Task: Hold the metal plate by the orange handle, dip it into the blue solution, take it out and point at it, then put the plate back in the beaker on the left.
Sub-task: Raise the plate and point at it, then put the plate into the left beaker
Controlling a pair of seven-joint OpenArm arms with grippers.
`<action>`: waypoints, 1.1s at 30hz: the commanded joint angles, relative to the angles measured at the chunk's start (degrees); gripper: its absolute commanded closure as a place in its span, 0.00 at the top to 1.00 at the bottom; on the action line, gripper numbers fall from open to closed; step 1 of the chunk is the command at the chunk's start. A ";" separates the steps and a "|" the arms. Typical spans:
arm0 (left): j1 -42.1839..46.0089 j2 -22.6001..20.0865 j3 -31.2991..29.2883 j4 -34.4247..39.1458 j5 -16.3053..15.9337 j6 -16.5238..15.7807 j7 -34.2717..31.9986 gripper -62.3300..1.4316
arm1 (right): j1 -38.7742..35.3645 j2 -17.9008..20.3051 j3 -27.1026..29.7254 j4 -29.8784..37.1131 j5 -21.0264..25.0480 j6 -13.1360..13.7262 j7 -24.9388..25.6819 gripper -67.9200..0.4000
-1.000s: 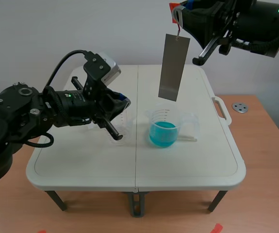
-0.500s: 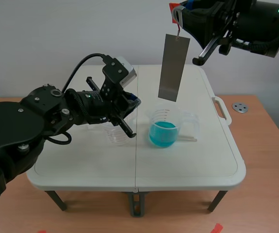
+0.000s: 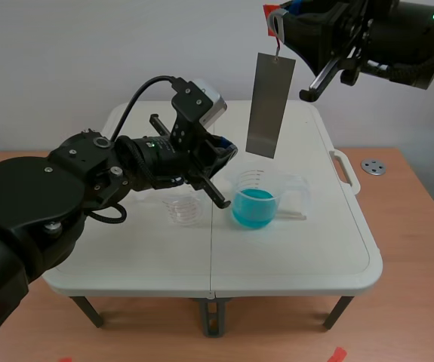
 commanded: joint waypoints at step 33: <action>20.02 -40.89 -12.98 21.00 -31.98 0.74 -1.22 0.05 | 1.46 0.46 0.85 1.01 1.05 -0.17 0.85 0.03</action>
